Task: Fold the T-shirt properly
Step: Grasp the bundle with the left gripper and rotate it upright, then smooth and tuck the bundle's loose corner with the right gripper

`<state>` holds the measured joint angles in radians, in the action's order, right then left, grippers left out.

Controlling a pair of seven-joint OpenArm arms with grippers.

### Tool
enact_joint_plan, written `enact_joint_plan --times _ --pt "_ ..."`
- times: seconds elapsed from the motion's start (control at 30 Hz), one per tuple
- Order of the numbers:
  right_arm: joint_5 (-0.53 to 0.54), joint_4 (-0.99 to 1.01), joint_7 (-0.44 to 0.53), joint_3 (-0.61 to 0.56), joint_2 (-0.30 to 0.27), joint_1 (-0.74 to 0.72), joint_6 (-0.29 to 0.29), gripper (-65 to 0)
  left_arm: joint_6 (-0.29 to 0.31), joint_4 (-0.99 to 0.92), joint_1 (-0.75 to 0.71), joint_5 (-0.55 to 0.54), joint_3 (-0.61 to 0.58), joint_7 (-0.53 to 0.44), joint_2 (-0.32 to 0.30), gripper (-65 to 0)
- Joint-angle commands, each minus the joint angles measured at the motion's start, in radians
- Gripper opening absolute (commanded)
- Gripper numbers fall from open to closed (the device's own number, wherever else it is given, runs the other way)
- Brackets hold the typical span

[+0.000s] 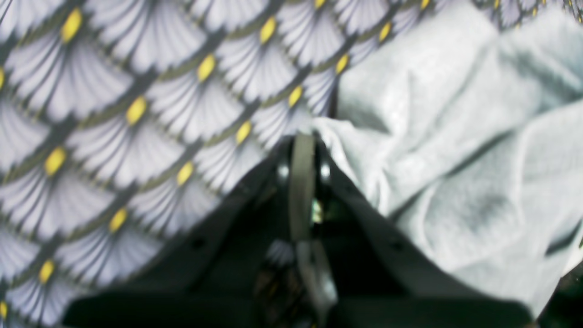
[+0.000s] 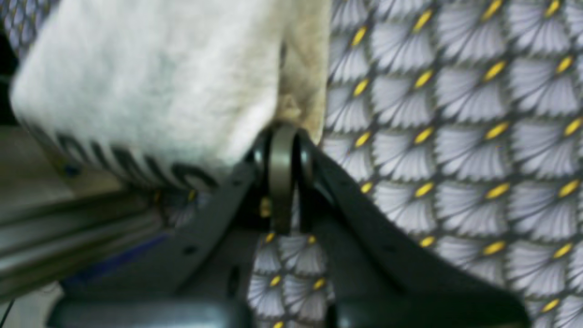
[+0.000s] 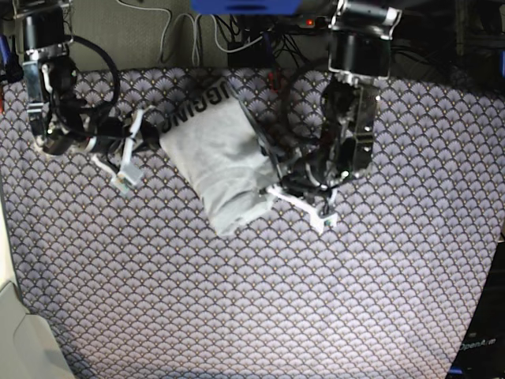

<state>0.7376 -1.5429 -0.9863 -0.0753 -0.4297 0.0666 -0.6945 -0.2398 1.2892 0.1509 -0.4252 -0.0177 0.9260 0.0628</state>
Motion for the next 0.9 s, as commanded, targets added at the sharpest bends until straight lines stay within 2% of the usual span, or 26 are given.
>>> enact_joint_plan --times 0.0,0.2,0.27,0.37,0.43,0.57,0.67,0.8,0.87 --pt "0.023 -0.041 0.017 0.006 -0.004 0.006 -0.004 -65.0 -0.008 -0.02 0.025 0.016 0.0 -0.005 0.002 -64.7" --pt "0.023 -0.152 0.017 0.007 0.002 0.101 -0.004 -65.0 -0.005 -0.191 0.157 0.012 0.002 -0.111 0.042 -64.7" --pt "0.023 -0.17 0.017 0.006 0.022 0.126 -0.004 -65.0 -0.003 -0.244 0.189 0.012 -0.001 -0.141 0.05 -64.7" --pt "0.023 -0.169 0.016 0.004 0.041 0.152 -0.004 -65.0 0.0 -0.339 0.229 0.012 -0.003 -0.21 0.094 -64.7" --pt "0.023 -0.169 0.016 0.004 0.042 0.169 -0.004 -65.0 0.0 -0.38 0.238 0.012 -0.003 -0.249 0.094 -64.7" --pt "0.017 -0.17 0.017 0.016 0.03 0.18 -0.004 -65.0 0.001 -0.386 0.26 0.01 0.002 -0.284 0.094 -64.7" --pt "0.017 -0.178 0.01 0.07 0.004 0.181 -0.004 -65.0 0.001 -0.311 0.264 0.009 0.003 -0.278 0.094 -64.7" --pt "0.017 -0.216 0.004 0.202 0.002 0.181 -0.004 -65.0 -0.007 -0.161 0.22 -0.102 0.005 -0.278 0.038 -64.7" --pt "0.023 -0.267 -0.016 0.249 0.002 0.183 -0.004 -65.0 -0.008 -0.072 0.184 -0.179 0.005 -0.278 -0.024 -64.7"
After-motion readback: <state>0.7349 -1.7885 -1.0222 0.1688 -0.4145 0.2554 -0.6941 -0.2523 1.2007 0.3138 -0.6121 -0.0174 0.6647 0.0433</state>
